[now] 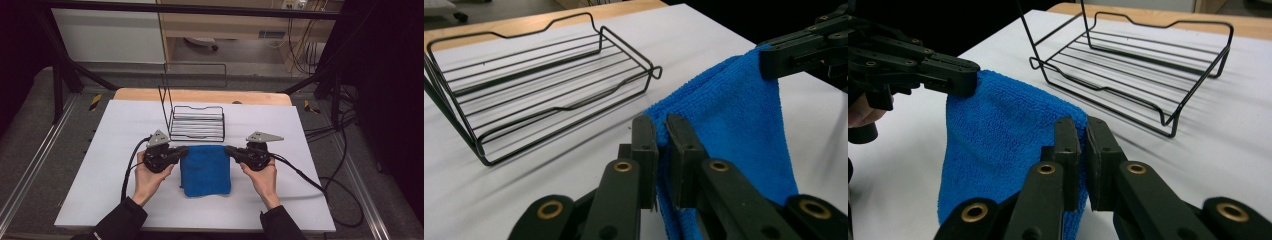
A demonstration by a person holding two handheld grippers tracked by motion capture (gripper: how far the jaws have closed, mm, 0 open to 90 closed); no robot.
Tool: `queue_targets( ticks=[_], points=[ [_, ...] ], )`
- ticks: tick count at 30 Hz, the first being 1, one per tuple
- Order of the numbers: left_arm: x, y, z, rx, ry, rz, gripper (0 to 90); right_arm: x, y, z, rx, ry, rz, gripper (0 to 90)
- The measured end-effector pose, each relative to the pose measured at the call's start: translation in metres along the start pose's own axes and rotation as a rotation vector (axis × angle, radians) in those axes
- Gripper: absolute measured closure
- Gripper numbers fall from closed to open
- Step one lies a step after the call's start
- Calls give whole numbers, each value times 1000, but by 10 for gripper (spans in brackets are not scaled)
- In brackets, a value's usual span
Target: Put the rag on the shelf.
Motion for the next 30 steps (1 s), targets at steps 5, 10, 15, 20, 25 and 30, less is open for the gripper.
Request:
queue_targets(
  ticks=[5, 10, 15, 20, 25, 30],
  points=[
    [6, 3, 7, -14, 33, 3, 831, 4, -4, 6, 18, 26, 0, 856],
    [13, 6, 15, -36, 59, 13, 831, 11, -12, 16, 50, 68, 3, 857],
    [20, 9, 22, -38, 90, 9, 831, 16, -16, 22, 62, 95, 4, 857],
    [25, 13, 27, -41, 118, 10, 831, 22, -21, 28, 86, 121, 1, 857],
    [31, 14, 32, -50, 141, 12, 832, 26, -25, 33, 97, 143, 3, 857],
    [35, 16, 37, -52, 159, 10, 832, 30, -31, 39, 104, 167, 7, 858]
  ],
)
Point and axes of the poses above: each handheld gripper's, and its own axes: x roughly backward along the jaws, z roughly out of its top, y roughly to its right, the point moved 5 cm from there along -x, roughly forward along the jaws, and after that the axes turned 6 degrees about y, right-handed, at the moved point
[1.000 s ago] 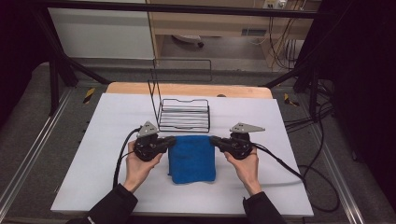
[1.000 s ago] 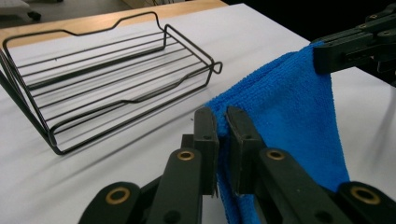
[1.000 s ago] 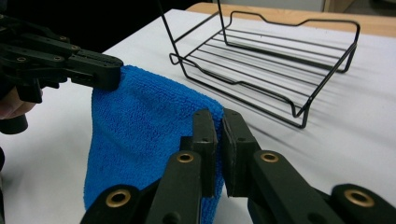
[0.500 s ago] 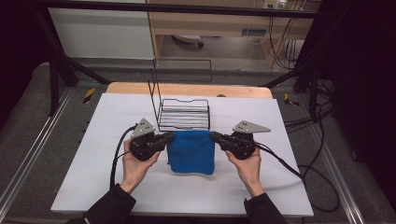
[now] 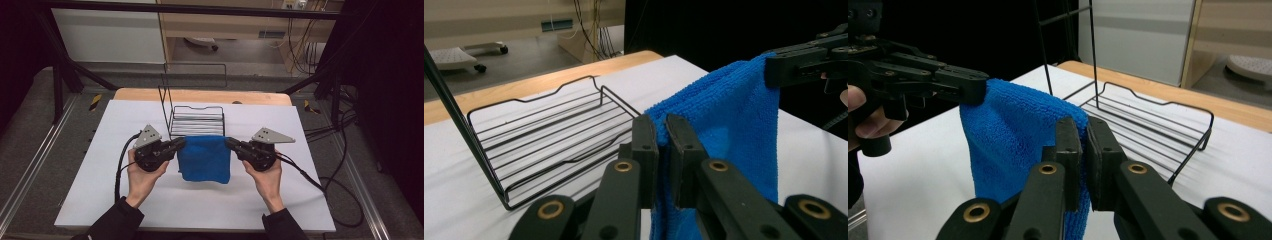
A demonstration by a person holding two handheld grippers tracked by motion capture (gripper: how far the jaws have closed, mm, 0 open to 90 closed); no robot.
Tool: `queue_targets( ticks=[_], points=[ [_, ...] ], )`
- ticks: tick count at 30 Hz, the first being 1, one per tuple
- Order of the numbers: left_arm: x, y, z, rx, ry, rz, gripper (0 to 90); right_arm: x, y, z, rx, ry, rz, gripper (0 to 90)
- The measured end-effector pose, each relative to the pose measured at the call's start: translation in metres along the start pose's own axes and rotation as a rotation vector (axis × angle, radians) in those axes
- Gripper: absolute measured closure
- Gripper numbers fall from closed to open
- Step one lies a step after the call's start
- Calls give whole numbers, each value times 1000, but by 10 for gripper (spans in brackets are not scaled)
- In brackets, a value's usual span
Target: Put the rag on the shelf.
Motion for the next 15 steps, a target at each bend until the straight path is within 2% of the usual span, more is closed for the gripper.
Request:
queue_targets(
  ticks=[7, 15],
  points=[
    [5, 4, 8, -21, 24, 11, 833, 5, -8, 10, 32, 29, -4, 858],
    [10, 3, 22, -23, 69, 5, 833, 7, -12, 22, 59, 63, -14, 858]
  ],
)
Point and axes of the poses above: each handheld gripper's, and its own axes: x roughly backward along the jaws, z roughly out of its top, y roughly to its right, the point moved 5 cm from there along -x, roughly forward along the jaws, and after that the axes turned 6 degrees about y, right-handed, at the moved point
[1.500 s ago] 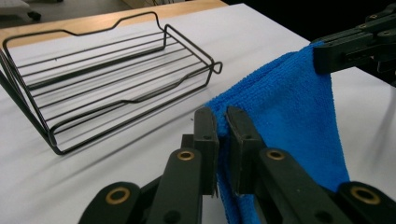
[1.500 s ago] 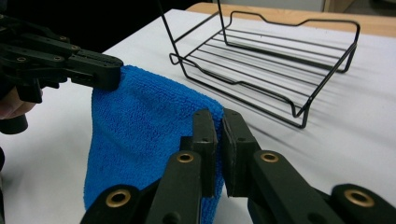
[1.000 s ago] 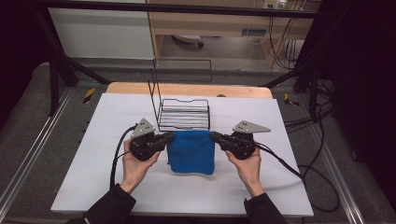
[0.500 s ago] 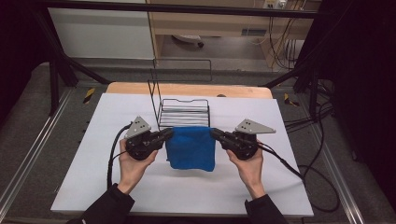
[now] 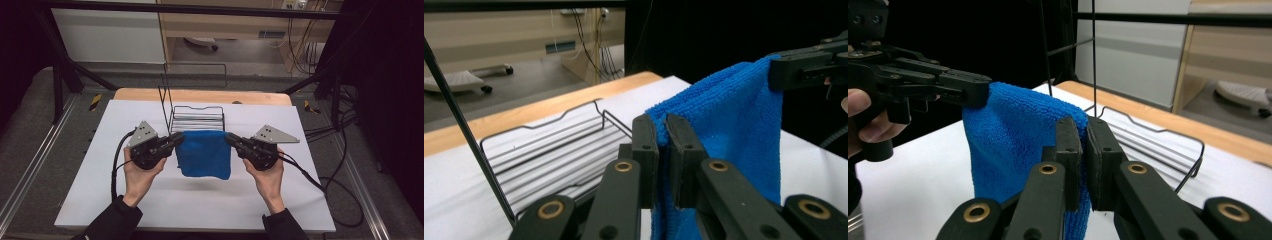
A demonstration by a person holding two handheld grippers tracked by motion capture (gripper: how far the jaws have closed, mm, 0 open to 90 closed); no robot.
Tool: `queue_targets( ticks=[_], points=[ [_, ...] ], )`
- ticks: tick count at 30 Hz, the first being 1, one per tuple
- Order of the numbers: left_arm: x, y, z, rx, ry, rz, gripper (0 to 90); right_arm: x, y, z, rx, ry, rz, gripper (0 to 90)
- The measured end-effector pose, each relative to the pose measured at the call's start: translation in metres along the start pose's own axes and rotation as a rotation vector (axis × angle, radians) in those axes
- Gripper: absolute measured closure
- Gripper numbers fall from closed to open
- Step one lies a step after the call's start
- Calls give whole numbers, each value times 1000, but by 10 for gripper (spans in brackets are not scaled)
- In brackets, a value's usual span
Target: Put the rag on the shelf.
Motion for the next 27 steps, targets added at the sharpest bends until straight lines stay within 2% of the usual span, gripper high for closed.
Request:
queue_targets(
  ticks=[10, 27],
  points=[
    [5, -6, 19, -10, 59, 11, 834, -6, -5, 21, 18, 65, -15, 859],
    [9, -11, 62, -28, 154, 26, 836, -12, -6, 63, 60, 172, -50, 859]
  ],
)
Point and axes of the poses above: each handheld gripper's, and its own axes: x roughly backward along the jaws, z roughly out of its top, y roughly to its right, the point moved 5 cm from there along -x, roughly forward along the jaws, and after that the axes turned 6 degrees about y, right-handed, at the moved point
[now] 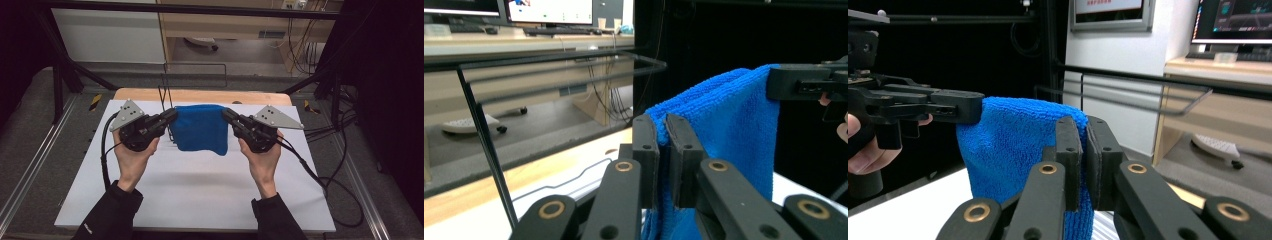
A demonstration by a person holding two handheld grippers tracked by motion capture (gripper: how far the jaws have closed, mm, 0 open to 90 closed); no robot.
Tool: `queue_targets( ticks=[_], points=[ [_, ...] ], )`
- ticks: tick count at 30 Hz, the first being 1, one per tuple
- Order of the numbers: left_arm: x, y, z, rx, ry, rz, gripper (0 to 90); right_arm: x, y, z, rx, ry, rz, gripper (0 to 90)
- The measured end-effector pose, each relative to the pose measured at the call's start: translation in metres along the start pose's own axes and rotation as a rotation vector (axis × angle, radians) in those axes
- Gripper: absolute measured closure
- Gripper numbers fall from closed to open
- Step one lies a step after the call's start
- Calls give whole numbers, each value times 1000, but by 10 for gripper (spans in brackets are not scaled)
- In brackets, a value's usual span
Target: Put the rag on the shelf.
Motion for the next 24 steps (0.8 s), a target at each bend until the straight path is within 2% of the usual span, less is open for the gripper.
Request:
queue_targets(
  ticks=[6, 10, 24],
  points=[
    [-3, -3, 15, -3, 35, 7, 836, -6, 2, 15, 2, 42, -17, 860],
    [-4, -6, 25, 5, 61, 4, 836, -10, 3, 24, 13, 58, -23, 859],
    [-7, -16, 59, -9, 127, 28, 837, -27, 6, 57, 36, 107, -35, 860]
  ],
)
Point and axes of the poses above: each handheld gripper's, and its own axes: x roughly backward along the jaws, z roughly out of its top, y roughly to its right, the point moved 5 cm from there along -x, roughly forward along the jaws, and after that the axes turned 6 degrees about y, right-handed, at the moved point
